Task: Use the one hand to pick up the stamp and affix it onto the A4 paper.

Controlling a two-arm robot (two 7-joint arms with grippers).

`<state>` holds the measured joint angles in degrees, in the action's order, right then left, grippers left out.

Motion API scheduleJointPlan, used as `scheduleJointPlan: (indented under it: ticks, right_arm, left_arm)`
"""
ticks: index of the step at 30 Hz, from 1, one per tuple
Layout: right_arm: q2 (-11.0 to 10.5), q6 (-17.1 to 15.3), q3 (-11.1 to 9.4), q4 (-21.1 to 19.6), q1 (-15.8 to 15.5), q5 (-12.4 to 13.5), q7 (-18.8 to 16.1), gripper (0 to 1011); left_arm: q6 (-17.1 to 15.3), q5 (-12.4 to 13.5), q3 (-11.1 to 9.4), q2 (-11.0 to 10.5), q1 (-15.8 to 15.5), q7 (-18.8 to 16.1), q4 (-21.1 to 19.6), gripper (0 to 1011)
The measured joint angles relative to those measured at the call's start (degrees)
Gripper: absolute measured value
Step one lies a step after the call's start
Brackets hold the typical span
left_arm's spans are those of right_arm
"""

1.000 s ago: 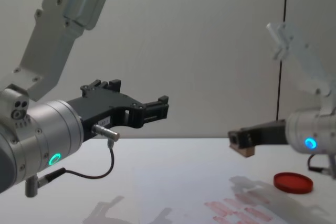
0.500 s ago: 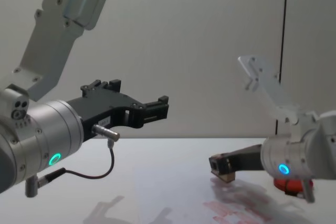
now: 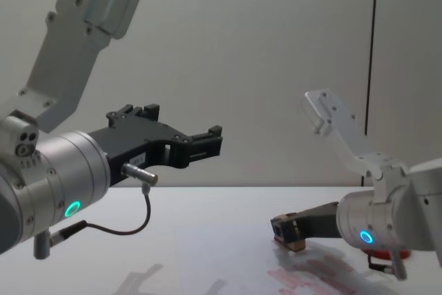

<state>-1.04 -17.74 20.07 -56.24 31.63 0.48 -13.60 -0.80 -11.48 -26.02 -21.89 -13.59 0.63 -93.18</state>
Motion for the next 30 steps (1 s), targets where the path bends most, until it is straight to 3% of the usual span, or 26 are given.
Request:
scheduleJointPlan:
  ticks: [22,30]
  right_arm:
    - [0.31,0.4,0.03,2.97,0.7,-0.31,-0.03,217]
    - [0.5,-1.08,-0.26,3.02,1.32,0.17,-0.09,217]
  left_arm:
    - [0.0,0.0,0.0,0.0,0.0,0.0,0.0,993]
    - [0.0,0.0,0.0,0.0,0.0,0.0,0.0,993]
